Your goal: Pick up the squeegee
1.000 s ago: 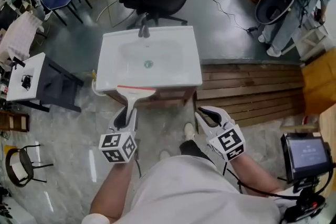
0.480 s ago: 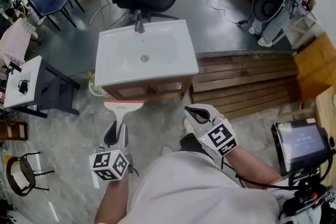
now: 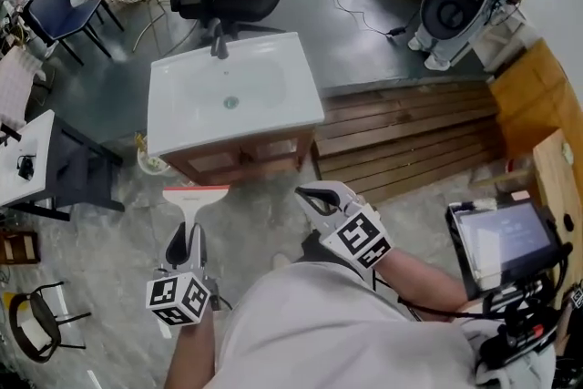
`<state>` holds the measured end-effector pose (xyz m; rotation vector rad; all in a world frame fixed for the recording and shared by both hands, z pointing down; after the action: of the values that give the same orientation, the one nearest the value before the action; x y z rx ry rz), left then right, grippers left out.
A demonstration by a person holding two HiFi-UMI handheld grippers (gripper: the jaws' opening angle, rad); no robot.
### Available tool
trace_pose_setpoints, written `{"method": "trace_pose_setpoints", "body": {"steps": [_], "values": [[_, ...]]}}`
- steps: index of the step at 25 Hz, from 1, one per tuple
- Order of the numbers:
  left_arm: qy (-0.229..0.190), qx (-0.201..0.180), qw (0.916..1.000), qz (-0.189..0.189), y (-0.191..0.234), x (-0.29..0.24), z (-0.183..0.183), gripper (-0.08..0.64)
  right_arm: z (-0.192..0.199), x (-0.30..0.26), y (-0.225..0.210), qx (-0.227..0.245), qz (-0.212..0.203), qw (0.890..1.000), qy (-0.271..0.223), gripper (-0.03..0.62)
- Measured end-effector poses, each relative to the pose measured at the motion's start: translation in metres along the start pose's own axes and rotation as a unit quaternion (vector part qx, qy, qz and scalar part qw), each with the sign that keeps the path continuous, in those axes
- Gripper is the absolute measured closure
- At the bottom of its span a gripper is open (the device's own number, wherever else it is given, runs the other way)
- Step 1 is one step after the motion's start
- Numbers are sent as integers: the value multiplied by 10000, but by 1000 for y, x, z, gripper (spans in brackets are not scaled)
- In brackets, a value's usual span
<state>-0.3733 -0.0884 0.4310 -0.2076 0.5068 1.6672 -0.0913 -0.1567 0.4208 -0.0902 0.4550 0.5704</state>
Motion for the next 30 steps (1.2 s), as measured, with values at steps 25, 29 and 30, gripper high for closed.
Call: {"method": "trace_pose_setpoints", "body": {"steps": [25, 29, 30], "values": [[-105, -27, 9998, 154, -10, -1, 2, 451, -2, 4, 5, 122, -35, 9999, -35, 589], [-93, -41, 9998, 183, -13, -2, 0, 451, -3, 8, 3, 117, -11, 9999, -39, 589], [-86, -44, 9998, 191, -14, -3, 0, 451, -2, 8, 3, 116, -5, 9999, -41, 589]]}}
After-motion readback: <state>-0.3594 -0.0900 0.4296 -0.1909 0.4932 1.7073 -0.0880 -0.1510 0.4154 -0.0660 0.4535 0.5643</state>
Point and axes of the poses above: the fingertips, and each gripper's own axes: x backward along the fingers, y to its left, z out of its underside, the point moved 7 cm from there along x, backward along the fingers, and after that the axes turned 3 degrees about -z, right-handed, at the moved point
